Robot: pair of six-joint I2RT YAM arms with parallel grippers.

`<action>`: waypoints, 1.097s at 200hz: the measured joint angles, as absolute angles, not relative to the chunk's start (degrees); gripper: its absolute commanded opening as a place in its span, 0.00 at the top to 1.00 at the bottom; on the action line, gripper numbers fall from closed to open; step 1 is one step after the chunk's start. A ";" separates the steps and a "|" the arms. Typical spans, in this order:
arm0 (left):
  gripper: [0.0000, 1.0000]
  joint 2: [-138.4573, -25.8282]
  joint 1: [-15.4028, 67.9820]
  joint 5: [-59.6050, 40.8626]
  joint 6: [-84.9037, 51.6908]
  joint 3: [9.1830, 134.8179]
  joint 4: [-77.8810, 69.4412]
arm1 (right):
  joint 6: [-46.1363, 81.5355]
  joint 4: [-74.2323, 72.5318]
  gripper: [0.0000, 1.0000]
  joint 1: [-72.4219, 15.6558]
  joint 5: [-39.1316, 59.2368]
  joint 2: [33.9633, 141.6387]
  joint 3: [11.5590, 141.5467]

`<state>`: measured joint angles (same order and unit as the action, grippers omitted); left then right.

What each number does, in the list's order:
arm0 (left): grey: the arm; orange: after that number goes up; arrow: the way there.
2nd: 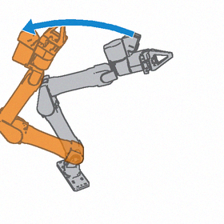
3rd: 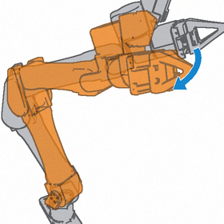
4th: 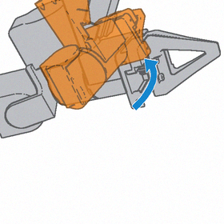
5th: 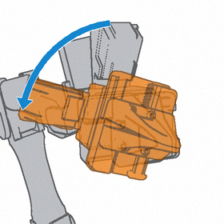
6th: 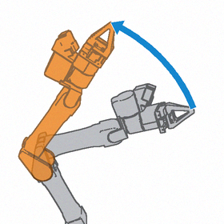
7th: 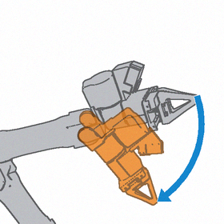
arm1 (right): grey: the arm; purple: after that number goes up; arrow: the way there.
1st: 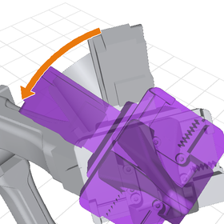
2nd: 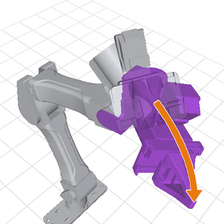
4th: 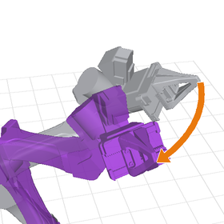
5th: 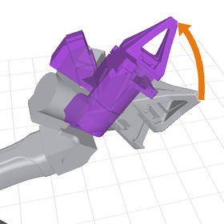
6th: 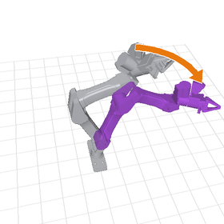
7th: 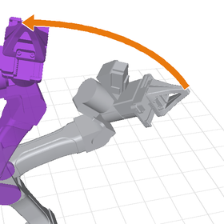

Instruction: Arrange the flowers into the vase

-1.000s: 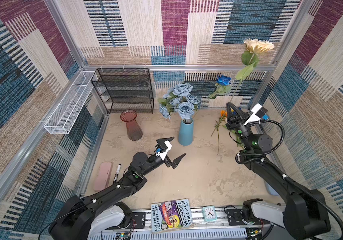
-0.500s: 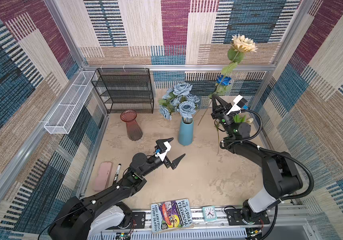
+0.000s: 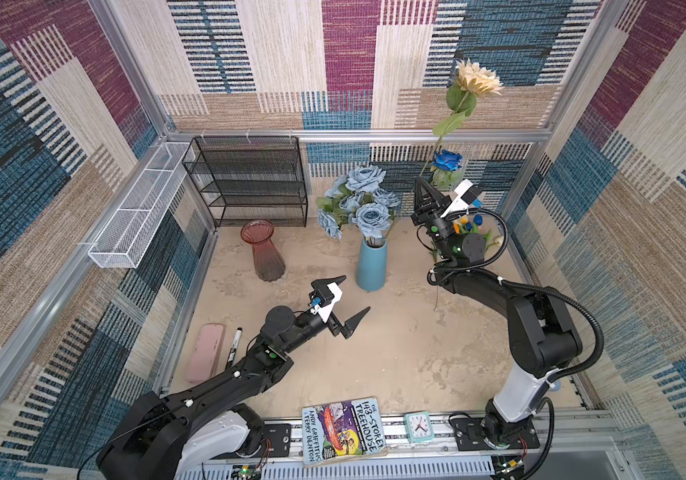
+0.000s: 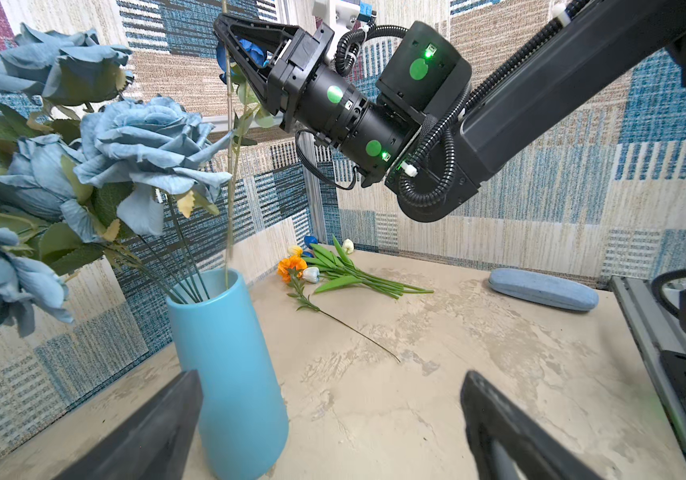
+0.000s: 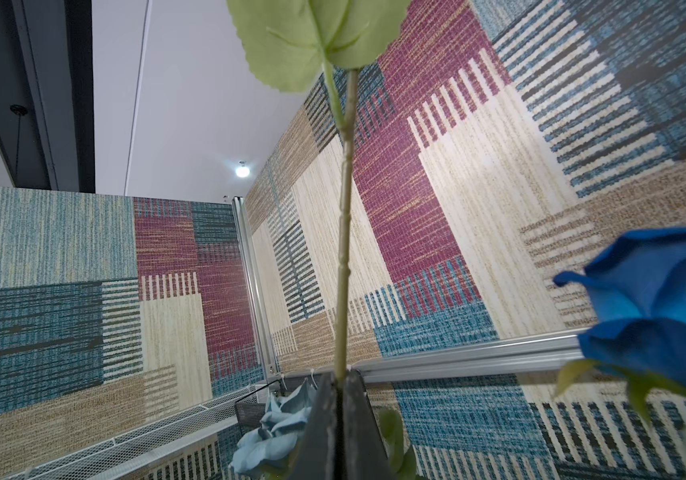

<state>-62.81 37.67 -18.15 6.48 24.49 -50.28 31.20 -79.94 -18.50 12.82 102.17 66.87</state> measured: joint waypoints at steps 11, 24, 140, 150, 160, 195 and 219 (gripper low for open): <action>0.00 -62.87 37.67 -18.15 6.50 24.49 -50.28 | 31.18 -79.92 1.00 -18.70 12.78 102.87 67.29; 0.00 -62.96 37.67 -18.13 6.52 24.49 -50.24 | 31.16 -79.92 1.00 -18.81 12.53 103.72 67.37; 0.00 -63.33 37.67 -16.86 6.66 23.77 -50.17 | 26.70 -79.96 1.00 -19.92 14.04 104.20 60.77; 0.00 -63.42 37.67 -16.86 6.63 23.77 -50.19 | 25.89 -79.96 1.00 -20.10 14.72 103.61 60.36; 0.00 -63.55 37.67 -16.86 6.63 23.77 -50.33 | 25.15 -79.96 0.99 -20.18 15.05 103.09 60.10; 0.00 -64.05 37.67 -16.86 6.63 23.77 -50.43 | 22.22 -80.05 0.97 -20.95 15.49 101.84 58.54; 0.00 -64.10 37.67 -16.88 6.61 23.77 -50.74 | 20.93 -81.45 0.93 -21.17 15.49 101.49 57.36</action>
